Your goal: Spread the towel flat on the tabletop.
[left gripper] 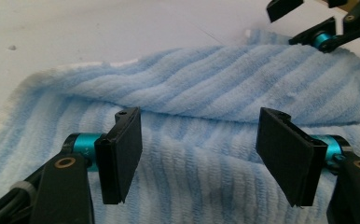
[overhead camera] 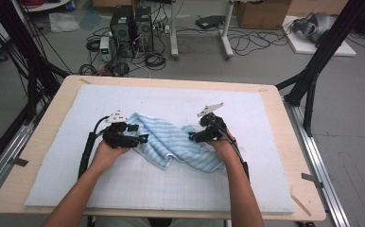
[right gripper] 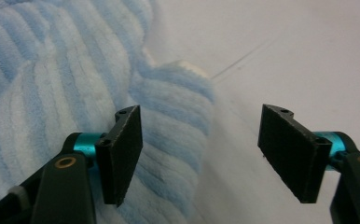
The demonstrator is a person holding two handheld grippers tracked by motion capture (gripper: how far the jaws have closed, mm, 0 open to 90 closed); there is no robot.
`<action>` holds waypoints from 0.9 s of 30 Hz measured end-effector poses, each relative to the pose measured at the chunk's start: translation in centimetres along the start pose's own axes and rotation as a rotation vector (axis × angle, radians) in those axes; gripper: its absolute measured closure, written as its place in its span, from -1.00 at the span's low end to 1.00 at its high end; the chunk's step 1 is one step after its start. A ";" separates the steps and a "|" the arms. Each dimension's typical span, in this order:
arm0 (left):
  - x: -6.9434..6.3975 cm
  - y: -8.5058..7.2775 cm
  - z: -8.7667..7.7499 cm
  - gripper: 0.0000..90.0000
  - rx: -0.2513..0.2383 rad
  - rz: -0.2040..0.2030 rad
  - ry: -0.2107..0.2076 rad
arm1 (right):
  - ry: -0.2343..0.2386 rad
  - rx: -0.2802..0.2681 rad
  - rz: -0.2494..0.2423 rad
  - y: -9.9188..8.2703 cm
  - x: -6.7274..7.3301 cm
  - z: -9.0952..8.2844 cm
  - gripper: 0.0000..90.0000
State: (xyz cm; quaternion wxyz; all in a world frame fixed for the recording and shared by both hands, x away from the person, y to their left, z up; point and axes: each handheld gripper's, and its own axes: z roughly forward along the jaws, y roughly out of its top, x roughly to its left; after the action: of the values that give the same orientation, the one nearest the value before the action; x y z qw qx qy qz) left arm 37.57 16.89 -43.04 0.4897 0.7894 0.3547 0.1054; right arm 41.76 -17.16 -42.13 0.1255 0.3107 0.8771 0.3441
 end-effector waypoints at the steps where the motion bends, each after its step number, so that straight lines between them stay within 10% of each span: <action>1: -0.2 0.0 0.1 -0.29 0.008 0.004 -0.003 | 0.017 0.008 0.002 0.0 0.1 0.3 -0.21; 7: -1.0 -0.7 1.3 -0.27 0.109 0.035 -0.037 | 0.014 0.073 0.026 0.0 0.4 1.0 0.84; 14: -1.8 -1.0 2.2 -0.14 0.165 0.121 0.007 | -0.060 0.038 0.044 -0.6 -0.6 -0.8 0.88; 20: -1.7 -0.9 2.0 0.76 0.165 0.162 0.009 | -0.079 0.024 0.047 -1.2 -0.6 -1.7 0.88; 27: 0.0 -0.1 2.1 0.80 0.153 0.134 0.057 | -0.083 0.025 0.048 -2.3 -0.5 -3.0 0.88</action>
State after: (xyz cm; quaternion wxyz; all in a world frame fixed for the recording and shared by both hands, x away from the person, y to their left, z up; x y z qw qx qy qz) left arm 38.59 15.40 -44.22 0.4095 0.8431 0.3222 0.1329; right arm 39.75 -20.39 -41.50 0.1494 0.3473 0.8676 0.3230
